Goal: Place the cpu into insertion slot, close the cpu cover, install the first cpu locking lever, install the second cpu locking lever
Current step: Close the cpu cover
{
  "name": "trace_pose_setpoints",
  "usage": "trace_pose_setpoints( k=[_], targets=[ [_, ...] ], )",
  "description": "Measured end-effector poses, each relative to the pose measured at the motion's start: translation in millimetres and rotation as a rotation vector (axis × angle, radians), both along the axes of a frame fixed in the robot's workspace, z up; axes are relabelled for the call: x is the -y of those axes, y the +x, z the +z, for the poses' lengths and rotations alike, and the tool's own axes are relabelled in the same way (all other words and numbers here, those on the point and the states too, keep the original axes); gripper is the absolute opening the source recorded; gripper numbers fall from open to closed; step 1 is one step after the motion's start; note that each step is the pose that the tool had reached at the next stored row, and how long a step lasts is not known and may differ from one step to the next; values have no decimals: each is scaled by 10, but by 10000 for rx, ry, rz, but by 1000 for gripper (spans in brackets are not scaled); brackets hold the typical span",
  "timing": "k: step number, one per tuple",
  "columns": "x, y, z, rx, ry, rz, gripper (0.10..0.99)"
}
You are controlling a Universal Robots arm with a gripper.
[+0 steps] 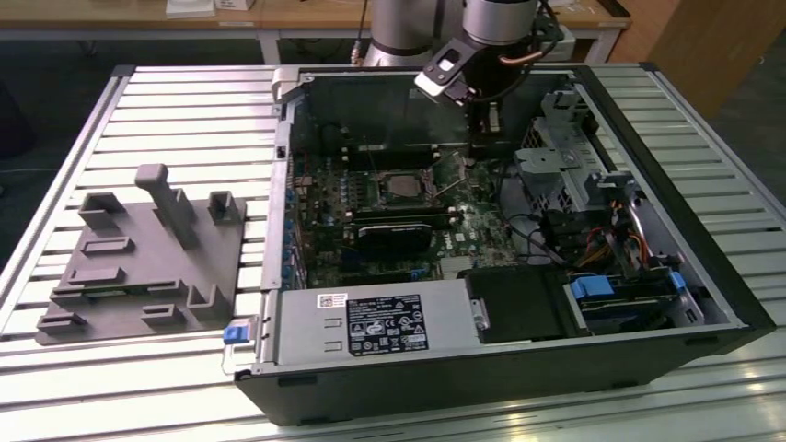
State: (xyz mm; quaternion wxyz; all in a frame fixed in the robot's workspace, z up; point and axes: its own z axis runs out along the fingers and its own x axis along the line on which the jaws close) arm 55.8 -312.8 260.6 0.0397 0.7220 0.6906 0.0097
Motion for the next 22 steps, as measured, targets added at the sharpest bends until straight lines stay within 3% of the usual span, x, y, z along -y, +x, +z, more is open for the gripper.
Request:
trace_pose_setpoints(
  k=[4, 13, 22],
  targets=[
    [0, 47, -26, -4, -1, 1, 106],
    [0, 67, -163, -39, -1, 0, 106],
    [0, 71, -297, -214, 0, 0, 106]
  ],
)
